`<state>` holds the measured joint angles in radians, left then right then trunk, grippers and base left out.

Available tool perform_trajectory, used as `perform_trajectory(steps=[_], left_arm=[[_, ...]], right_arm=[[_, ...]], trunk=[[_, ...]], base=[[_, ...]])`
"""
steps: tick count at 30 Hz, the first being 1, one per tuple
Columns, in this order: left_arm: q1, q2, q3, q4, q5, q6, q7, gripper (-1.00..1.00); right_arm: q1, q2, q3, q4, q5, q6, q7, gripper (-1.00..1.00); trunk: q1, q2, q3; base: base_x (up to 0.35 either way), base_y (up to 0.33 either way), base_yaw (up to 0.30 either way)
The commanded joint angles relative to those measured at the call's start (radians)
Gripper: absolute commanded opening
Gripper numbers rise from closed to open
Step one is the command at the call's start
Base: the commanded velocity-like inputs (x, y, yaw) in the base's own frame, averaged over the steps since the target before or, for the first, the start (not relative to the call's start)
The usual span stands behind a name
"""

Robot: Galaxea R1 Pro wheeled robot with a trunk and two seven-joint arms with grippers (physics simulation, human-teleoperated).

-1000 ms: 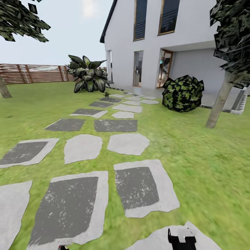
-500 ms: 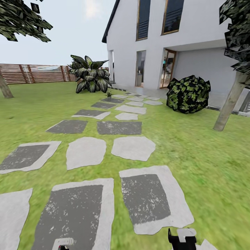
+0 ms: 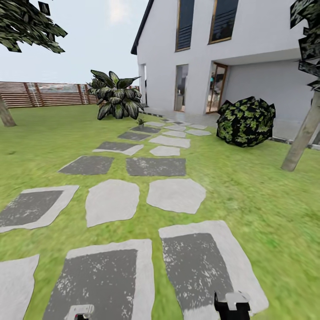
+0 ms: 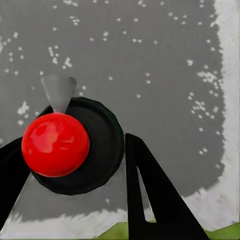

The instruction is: Pick up the pesticide atomizer in the garden and spray insectifuge to fully cover both potted plants in the garden.

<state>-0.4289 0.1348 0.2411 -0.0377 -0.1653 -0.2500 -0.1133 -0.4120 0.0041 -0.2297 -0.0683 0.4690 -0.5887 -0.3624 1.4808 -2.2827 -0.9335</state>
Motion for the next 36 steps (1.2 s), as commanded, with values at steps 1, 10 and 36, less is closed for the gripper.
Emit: perform_trajectory(steps=[1, 10, 36], left_arm=[[-0.001, 0.000, 0.009, 0.001, -0.010, -0.003, -0.003, -1.00], [-0.001, 0.000, 0.009, 0.001, -0.010, -0.003, -0.003, -1.00], [0.000, 0.000, 0.008, 0.001, -0.010, -0.003, -0.003, -1.00]], right_arm=[[-0.001, 0.000, -0.007, 0.001, 0.011, -0.002, -0.006, 1.00], [-0.001, -0.003, -0.007, 0.001, 0.014, -0.002, -0.006, 1.00], [-0.001, -0.003, -0.007, 0.001, 0.015, -0.002, -0.006, 1.00]], trunk=[[0.000, 0.000, -0.001], [0.000, 0.000, -0.001], [0.000, 0.000, -0.001]], base=[[0.287, 0.170, 0.000], [0.287, 0.170, 0.000], [0.287, 0.170, 0.000]])
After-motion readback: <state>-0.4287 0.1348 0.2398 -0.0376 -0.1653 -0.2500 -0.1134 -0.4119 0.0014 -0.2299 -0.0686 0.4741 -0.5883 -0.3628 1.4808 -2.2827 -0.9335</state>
